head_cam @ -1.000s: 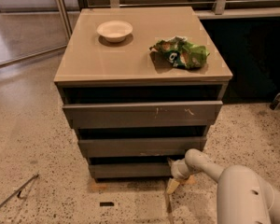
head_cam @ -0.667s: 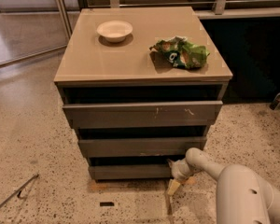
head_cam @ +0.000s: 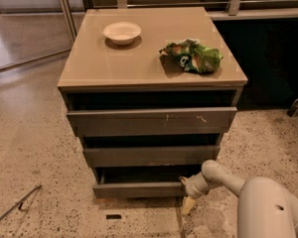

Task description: Open bottom drawer

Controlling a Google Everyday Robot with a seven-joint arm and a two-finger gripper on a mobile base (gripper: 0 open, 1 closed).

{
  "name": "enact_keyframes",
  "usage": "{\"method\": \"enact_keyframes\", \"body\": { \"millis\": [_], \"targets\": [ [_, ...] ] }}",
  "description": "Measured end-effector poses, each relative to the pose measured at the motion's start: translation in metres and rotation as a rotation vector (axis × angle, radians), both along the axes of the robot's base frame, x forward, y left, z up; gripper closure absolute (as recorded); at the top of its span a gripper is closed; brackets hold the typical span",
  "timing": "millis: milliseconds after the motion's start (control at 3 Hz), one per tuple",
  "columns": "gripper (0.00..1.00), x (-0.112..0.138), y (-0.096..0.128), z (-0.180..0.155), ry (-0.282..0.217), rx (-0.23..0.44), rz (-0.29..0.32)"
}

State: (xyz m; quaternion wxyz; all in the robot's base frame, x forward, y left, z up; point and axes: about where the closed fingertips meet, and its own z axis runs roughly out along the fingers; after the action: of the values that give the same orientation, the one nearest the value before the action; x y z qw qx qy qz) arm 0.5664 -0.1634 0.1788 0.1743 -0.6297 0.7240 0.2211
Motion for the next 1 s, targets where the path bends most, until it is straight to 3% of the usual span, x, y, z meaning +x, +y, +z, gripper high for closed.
{"method": "enact_keyframes", "body": {
  "millis": [1000],
  "targets": [
    [0.0,-0.089,-0.006,0.011,0.198,0.041,-0.002]
  ]
}}
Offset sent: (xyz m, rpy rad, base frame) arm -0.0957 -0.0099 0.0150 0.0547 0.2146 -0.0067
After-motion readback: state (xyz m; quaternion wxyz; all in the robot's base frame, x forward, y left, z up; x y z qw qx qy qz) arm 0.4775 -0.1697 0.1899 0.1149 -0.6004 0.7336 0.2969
